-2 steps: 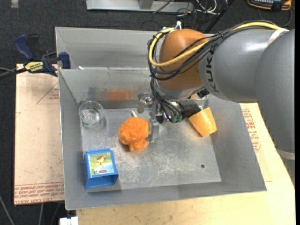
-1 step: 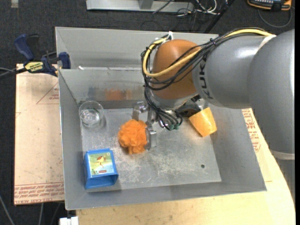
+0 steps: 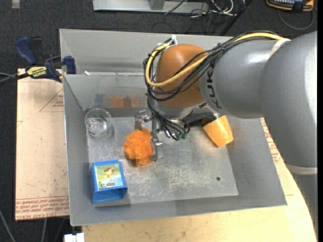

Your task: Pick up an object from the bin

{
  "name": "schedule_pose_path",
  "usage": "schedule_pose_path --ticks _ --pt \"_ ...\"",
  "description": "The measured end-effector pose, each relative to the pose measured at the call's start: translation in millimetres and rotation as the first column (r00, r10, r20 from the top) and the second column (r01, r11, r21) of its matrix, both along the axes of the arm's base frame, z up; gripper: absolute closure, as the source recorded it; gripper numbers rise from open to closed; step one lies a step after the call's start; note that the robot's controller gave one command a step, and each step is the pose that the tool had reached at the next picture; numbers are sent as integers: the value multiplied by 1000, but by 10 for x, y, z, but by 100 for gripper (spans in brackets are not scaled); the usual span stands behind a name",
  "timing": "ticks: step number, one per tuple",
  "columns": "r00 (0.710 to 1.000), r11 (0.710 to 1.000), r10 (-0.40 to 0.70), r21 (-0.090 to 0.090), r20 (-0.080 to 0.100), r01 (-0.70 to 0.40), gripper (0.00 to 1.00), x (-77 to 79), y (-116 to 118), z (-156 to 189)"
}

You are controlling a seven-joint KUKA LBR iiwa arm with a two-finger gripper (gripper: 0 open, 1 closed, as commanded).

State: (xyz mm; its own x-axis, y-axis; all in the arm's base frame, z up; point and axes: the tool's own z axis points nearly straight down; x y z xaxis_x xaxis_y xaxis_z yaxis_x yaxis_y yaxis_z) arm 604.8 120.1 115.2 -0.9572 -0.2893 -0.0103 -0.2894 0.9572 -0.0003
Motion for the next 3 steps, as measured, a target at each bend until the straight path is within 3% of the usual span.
schedule_pose_path --ticks 1,2,3 --pt "1000 1000 -10 1 -4 10 0 -75 -57 -274" --pt "999 999 45 2 4 -45 100 -24 154 -447" --pt "999 999 45 2 4 -45 100 -24 154 -447"
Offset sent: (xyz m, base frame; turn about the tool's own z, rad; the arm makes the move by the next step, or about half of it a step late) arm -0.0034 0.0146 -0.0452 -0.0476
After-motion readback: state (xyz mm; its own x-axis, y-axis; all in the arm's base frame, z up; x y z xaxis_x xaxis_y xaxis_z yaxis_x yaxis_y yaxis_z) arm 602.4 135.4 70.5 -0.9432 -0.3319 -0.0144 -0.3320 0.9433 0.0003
